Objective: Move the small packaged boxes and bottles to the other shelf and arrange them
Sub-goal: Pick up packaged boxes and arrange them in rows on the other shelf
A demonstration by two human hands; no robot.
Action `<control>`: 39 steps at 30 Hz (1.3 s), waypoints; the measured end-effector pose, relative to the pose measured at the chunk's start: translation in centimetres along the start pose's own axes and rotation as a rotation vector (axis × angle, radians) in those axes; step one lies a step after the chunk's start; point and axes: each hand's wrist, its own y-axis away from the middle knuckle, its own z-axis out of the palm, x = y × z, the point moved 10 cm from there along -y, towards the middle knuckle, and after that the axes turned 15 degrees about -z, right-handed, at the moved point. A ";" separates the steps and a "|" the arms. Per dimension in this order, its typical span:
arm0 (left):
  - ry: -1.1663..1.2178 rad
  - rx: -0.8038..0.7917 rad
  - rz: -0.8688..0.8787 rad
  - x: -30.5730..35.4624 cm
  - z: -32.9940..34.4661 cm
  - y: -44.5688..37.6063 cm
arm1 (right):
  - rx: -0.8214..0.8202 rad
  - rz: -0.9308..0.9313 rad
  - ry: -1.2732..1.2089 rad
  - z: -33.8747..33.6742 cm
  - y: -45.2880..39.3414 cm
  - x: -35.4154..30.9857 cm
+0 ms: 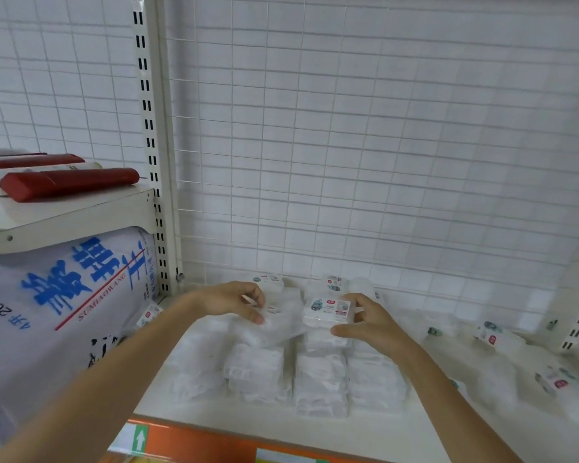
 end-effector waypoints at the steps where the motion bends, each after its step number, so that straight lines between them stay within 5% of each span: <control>1: 0.021 -0.016 0.005 -0.1 0.2 -0.1 | 0.008 -0.004 0.017 -0.2 0.2 -0.1; 11: 0.037 -0.094 0.018 -1.7 -0.2 -0.5 | 0.077 -0.045 0.372 0.0 2.2 -0.8; 19: -0.105 0.359 0.329 0.3 -3.1 1.0 | 0.161 -0.080 0.658 -0.4 4.4 -3.7; 23: -0.095 0.451 0.519 2.8 -2.7 3.1 | 0.259 -0.103 0.726 -2.4 7.8 -5.3; 39: -0.174 0.157 0.887 15.7 16.0 6.2 | 0.588 0.289 0.853 -11.5 32.7 -7.8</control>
